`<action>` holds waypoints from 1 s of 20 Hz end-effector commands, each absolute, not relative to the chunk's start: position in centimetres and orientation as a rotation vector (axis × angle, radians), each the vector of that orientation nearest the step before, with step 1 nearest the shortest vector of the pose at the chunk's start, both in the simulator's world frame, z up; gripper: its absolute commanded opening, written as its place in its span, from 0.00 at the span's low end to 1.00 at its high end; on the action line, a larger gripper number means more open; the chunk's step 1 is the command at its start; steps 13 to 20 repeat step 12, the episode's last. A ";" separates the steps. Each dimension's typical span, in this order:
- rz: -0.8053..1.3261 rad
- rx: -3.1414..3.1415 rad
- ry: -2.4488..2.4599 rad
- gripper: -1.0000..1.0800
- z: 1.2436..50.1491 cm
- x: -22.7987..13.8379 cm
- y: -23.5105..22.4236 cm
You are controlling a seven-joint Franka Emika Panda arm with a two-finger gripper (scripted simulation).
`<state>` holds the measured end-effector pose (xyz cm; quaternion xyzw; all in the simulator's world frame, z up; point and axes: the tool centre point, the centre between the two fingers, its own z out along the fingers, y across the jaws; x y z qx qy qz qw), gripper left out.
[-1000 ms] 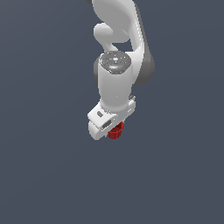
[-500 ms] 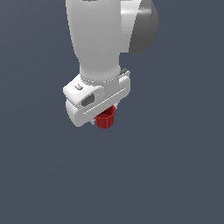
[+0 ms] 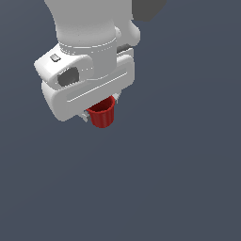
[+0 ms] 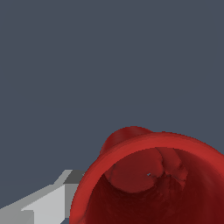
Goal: Pick up the object and move it to a goal position.
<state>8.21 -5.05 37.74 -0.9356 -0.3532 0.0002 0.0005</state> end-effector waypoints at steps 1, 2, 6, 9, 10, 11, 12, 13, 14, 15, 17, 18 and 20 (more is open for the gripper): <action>0.000 -2.939 -1.110 0.00 38.9 8.4 -5.4; 0.000 -2.939 -1.110 0.00 39.2 8.4 -5.5; 0.000 -2.939 -1.109 0.00 40.0 8.6 -5.8; 0.000 -2.939 -1.109 0.00 40.3 8.7 -5.9; 0.000 -2.939 -1.109 0.00 40.4 8.7 -5.9; 0.000 -2.939 -1.109 0.00 40.4 8.7 -5.9; 0.000 -2.939 -1.109 0.00 40.4 8.7 -5.9; 0.000 -2.939 -1.109 0.00 40.4 8.7 -5.9; 0.000 -2.939 -1.109 0.00 40.4 8.7 -5.9; 0.000 -2.939 -1.109 0.00 40.4 8.7 -5.9; 0.000 -2.939 -1.109 0.00 40.4 8.7 -5.9; 0.000 -2.939 -1.109 0.00 40.4 8.7 -5.9; 0.000 -2.939 -1.109 0.00 40.4 8.7 -5.9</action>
